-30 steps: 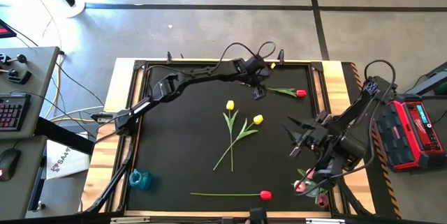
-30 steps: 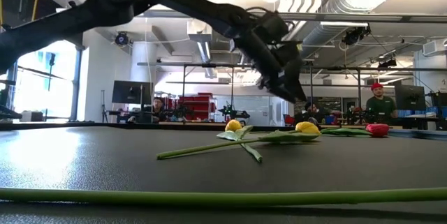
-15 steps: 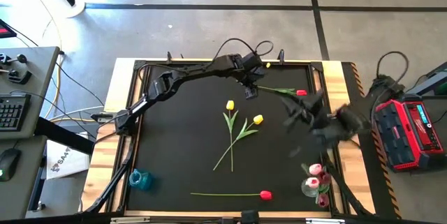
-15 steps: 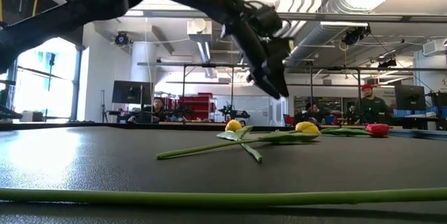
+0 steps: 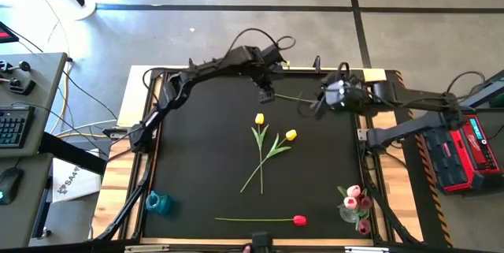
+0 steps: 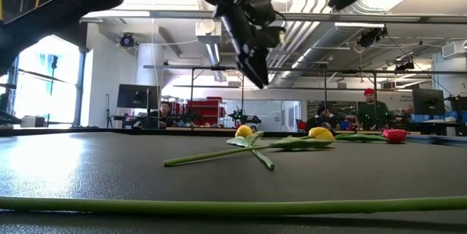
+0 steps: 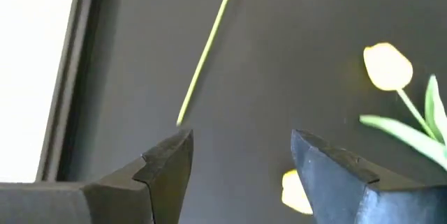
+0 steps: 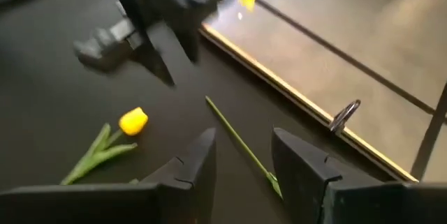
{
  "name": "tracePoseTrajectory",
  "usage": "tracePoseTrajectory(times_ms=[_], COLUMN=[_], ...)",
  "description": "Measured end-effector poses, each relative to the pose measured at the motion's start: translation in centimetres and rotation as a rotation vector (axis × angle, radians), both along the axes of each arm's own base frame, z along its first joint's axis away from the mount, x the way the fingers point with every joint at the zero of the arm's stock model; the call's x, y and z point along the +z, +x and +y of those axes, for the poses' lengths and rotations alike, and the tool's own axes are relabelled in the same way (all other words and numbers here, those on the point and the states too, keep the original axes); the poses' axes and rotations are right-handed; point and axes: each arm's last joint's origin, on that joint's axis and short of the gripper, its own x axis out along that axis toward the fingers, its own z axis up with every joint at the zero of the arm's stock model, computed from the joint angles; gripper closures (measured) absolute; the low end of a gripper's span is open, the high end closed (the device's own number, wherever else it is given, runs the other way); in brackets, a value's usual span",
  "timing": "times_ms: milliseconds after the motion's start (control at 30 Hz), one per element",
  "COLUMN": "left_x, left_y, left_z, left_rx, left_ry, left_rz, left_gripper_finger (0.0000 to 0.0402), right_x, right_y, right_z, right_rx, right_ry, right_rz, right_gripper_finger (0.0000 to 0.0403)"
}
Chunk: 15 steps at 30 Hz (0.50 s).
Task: Sort flowers into vase by color
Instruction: Put the top red flower into the blue vase
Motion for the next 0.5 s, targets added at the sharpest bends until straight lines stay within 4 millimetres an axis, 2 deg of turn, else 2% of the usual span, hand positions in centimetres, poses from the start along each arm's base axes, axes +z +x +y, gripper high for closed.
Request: tracePoseTrajectory(times_ms=[300, 500], left_x=[3.4, 5.3], left_y=[-5.1, -8.2], left_z=[1.5, 1.5], left_rx=[0.114, 0.153], left_ry=[0.015, 0.026], left_rz=[0.164, 0.160], left_gripper_finger=[0.0173, 0.0173], right_x=[-1.8, -4.8], right_y=[2.0, 4.6], right_z=[-3.7, -6.3], right_rx=[0.012, 0.050], right_ry=[0.042, 0.128], right_rz=[0.152, 0.304], right_gripper_finger=[0.0279, 0.0279])
